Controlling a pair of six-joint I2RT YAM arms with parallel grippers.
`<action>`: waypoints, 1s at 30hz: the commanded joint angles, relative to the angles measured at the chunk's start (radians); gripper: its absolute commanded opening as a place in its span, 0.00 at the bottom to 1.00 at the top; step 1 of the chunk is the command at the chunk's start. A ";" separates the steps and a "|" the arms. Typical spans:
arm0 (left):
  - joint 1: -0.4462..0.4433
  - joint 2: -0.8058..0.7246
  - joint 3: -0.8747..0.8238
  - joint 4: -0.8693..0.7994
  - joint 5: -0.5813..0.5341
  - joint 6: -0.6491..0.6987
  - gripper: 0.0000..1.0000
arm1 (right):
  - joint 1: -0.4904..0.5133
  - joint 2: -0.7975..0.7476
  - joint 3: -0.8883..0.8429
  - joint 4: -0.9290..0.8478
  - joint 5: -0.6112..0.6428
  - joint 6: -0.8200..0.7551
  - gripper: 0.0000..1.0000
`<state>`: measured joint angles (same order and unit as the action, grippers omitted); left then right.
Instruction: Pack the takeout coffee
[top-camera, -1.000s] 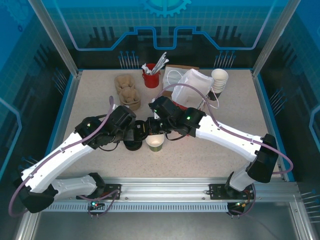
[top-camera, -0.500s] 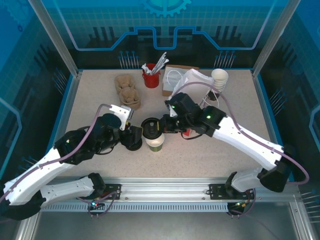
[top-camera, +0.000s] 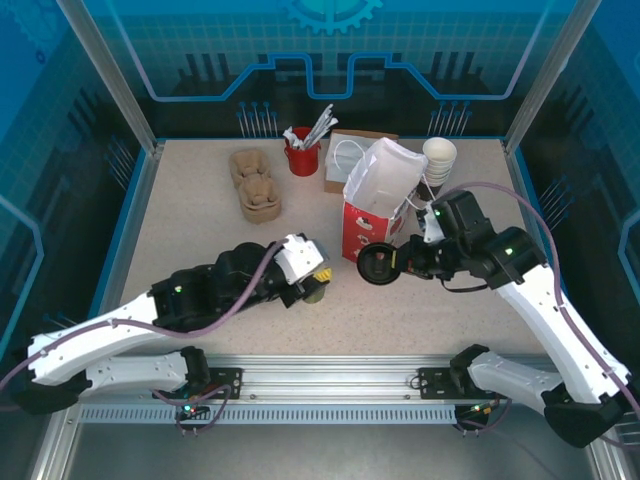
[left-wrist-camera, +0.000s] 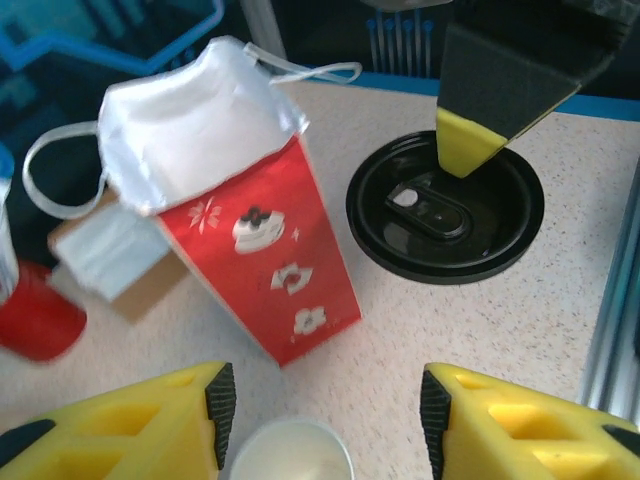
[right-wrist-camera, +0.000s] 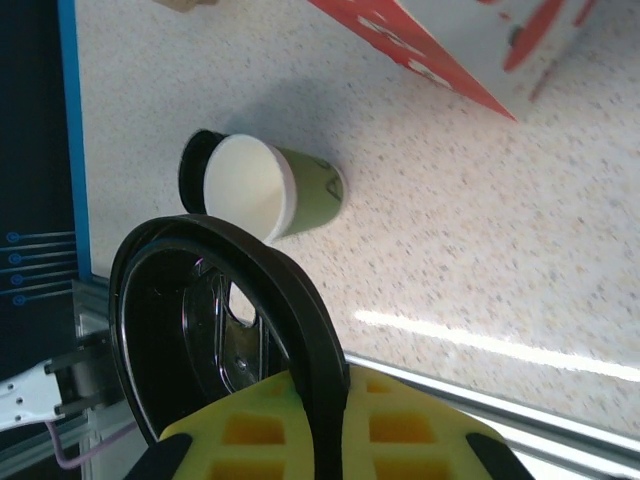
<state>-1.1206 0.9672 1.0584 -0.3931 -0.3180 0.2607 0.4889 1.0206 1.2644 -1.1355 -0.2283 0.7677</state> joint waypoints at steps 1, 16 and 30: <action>-0.011 0.024 -0.047 0.202 0.107 0.221 0.51 | -0.064 -0.018 -0.017 -0.143 -0.126 -0.094 0.00; -0.065 0.119 -0.202 0.402 0.191 0.471 0.48 | -0.125 -0.002 -0.095 -0.147 -0.338 -0.220 0.00; -0.064 0.123 -0.219 0.367 0.222 0.547 0.49 | -0.131 0.001 -0.128 -0.145 -0.352 -0.221 0.00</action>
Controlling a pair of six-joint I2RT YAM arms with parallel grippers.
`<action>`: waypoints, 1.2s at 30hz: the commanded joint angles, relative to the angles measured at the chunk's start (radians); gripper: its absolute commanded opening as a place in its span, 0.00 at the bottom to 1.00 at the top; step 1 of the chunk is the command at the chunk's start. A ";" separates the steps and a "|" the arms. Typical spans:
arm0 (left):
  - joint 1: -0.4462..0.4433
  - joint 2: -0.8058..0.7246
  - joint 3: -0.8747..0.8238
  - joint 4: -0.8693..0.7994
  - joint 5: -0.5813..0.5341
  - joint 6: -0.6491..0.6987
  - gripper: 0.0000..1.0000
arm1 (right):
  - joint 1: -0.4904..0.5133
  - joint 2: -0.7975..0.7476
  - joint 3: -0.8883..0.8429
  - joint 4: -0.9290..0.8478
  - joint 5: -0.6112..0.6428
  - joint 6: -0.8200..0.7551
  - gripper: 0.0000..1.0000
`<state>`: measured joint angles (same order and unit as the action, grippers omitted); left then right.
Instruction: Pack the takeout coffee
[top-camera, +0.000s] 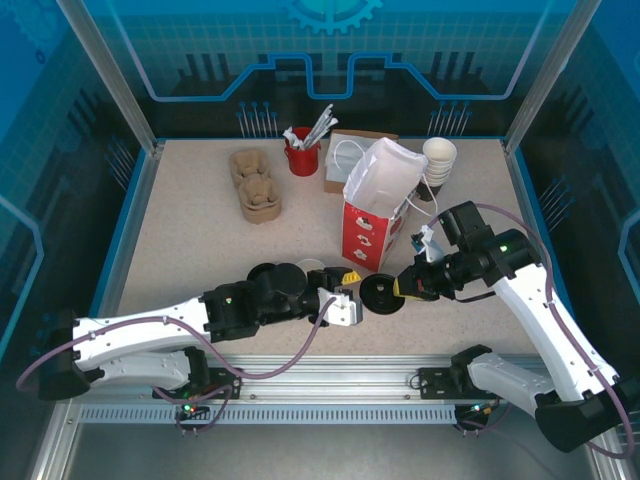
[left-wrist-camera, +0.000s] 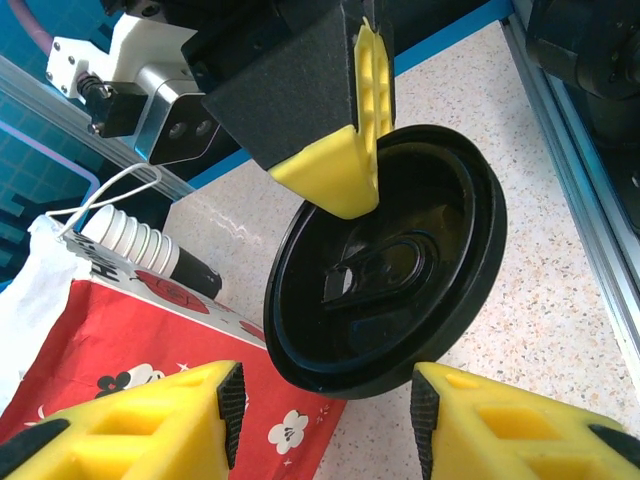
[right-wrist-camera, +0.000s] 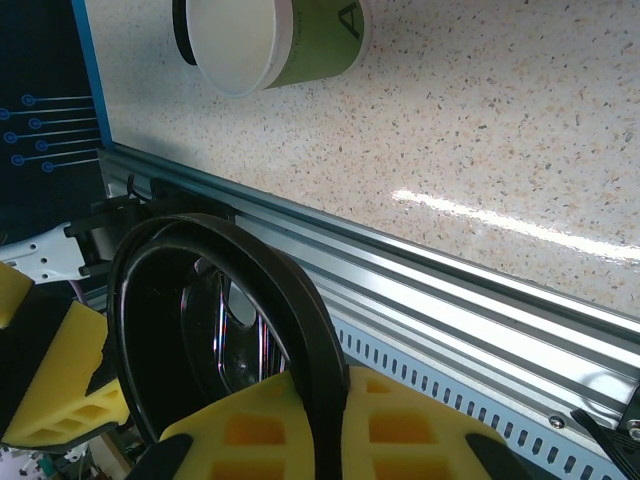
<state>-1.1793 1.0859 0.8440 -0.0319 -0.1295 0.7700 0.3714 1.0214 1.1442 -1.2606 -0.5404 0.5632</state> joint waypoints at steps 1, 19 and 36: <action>-0.005 0.004 -0.005 0.002 0.034 0.040 0.49 | -0.014 0.001 -0.006 -0.020 -0.038 -0.015 0.00; -0.006 0.058 0.021 0.000 0.051 0.048 0.38 | -0.012 0.019 -0.016 -0.011 -0.031 -0.007 0.00; -0.006 0.091 0.038 0.042 0.024 0.059 0.37 | -0.012 0.053 -0.038 0.013 -0.049 0.001 0.00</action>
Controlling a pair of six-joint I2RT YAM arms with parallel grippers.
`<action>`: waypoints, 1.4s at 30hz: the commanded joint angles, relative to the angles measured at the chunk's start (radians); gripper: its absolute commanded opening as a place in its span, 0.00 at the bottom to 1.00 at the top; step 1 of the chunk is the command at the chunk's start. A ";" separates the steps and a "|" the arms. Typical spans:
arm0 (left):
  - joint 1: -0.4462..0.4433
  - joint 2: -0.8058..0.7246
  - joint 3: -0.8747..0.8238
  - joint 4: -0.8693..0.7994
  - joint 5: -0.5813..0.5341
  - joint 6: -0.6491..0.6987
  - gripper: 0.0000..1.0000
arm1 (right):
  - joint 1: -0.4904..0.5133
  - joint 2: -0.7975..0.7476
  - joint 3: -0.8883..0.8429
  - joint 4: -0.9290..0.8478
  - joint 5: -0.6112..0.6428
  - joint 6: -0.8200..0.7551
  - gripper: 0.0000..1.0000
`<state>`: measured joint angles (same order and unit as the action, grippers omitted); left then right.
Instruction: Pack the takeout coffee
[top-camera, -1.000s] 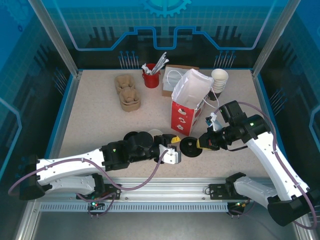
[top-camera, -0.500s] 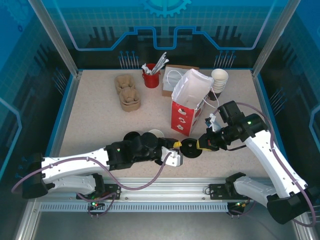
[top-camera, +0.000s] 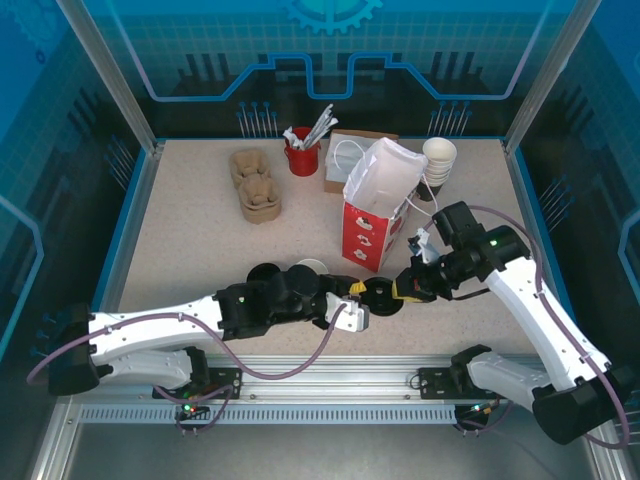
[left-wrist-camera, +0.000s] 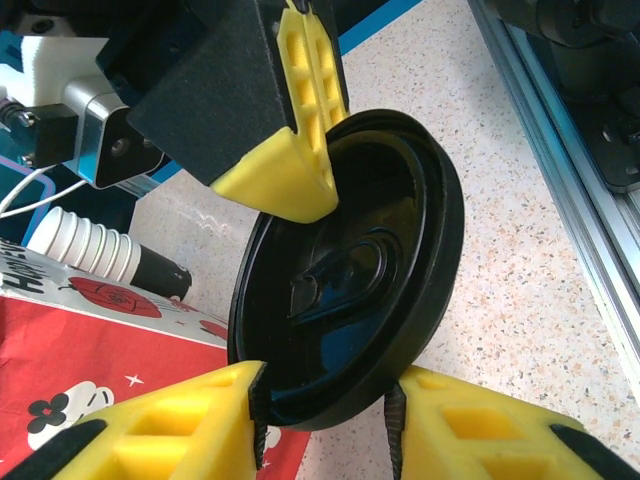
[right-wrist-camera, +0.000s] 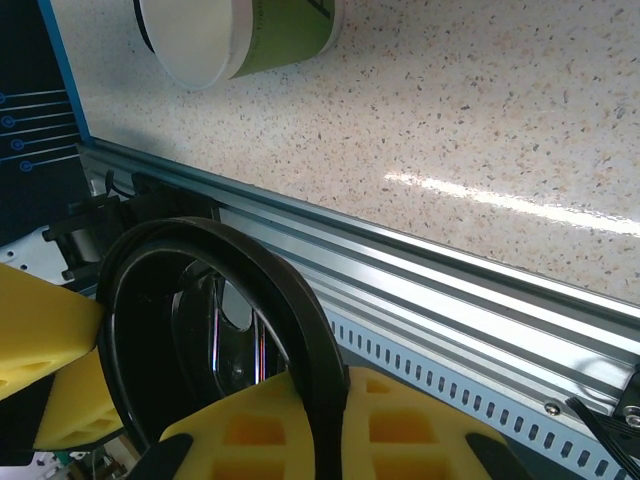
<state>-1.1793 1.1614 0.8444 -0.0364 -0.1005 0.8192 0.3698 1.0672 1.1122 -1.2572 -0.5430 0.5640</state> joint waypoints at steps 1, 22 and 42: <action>-0.006 0.017 0.038 0.046 -0.006 0.011 0.37 | -0.011 0.011 -0.005 0.012 -0.049 -0.001 0.00; -0.002 0.049 0.072 -0.004 -0.041 0.025 0.08 | -0.058 0.030 0.030 0.047 -0.057 0.002 0.22; 0.103 -0.011 0.075 -0.072 0.011 -0.271 0.04 | -0.206 0.001 0.099 0.063 -0.063 -0.037 0.45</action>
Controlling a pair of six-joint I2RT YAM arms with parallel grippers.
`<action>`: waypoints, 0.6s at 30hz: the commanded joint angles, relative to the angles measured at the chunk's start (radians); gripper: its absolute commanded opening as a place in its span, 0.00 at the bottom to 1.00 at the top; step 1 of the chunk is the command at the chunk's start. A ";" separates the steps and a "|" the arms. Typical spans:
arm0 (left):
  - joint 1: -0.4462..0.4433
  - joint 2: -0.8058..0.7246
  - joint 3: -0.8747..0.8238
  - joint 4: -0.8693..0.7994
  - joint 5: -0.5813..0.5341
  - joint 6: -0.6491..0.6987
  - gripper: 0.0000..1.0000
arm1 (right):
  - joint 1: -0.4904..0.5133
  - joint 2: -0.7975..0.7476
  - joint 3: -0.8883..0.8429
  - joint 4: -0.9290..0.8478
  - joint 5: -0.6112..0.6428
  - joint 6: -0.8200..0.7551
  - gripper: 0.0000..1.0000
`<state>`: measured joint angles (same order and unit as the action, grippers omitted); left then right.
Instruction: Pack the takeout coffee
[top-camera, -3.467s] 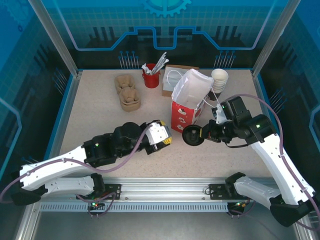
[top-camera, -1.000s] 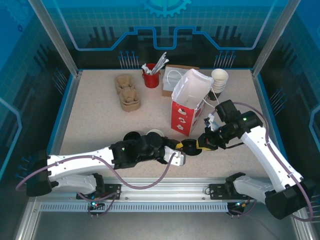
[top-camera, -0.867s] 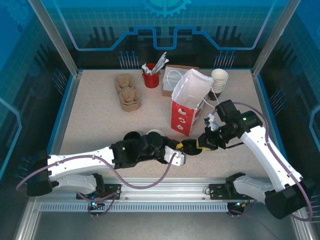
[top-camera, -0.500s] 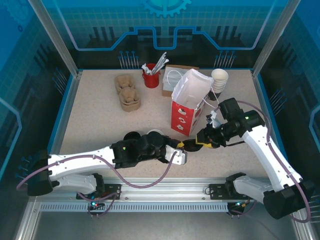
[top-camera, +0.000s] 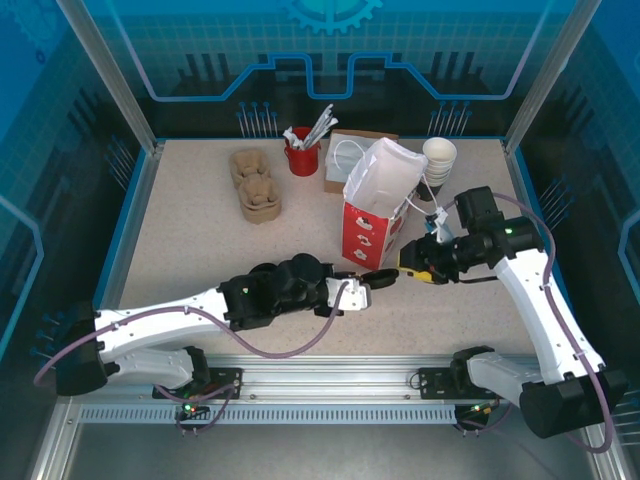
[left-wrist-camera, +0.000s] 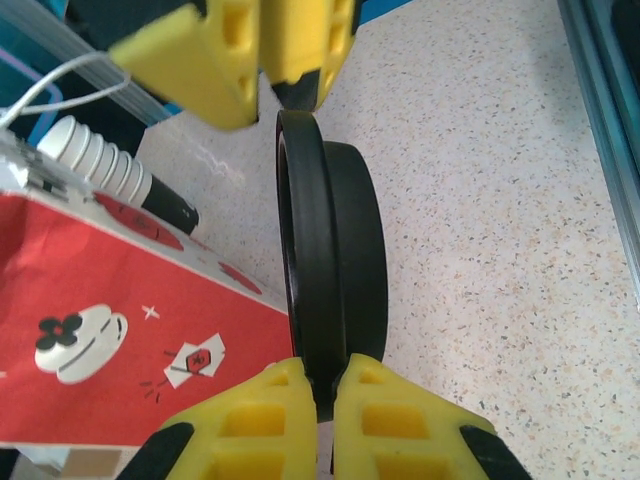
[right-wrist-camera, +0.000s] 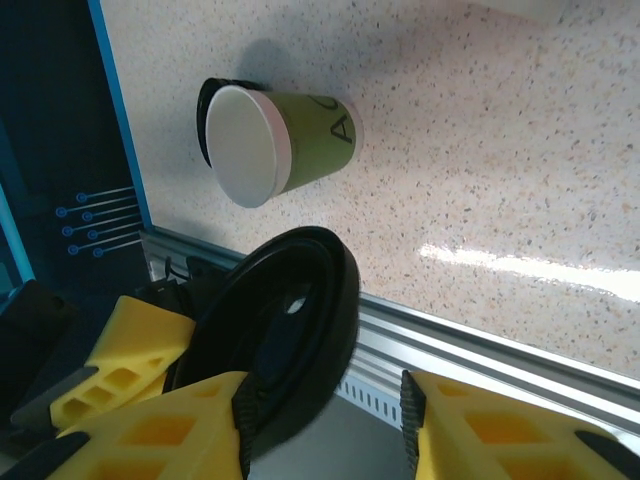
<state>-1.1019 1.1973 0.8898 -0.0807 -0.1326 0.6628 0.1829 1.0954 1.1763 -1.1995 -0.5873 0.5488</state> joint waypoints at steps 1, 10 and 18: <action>0.036 -0.059 0.024 -0.036 0.054 -0.137 0.04 | -0.020 -0.035 0.039 0.011 -0.017 -0.025 0.46; 0.170 -0.204 0.018 -0.242 0.172 -0.432 0.05 | -0.015 -0.177 -0.013 0.169 -0.030 -0.005 0.43; 0.364 -0.313 0.002 -0.367 0.388 -0.691 0.05 | 0.049 -0.216 -0.138 0.327 -0.045 0.082 0.44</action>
<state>-0.7937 0.9001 0.8894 -0.3630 0.1215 0.1211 0.1993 0.8776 1.0836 -0.9661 -0.6083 0.5819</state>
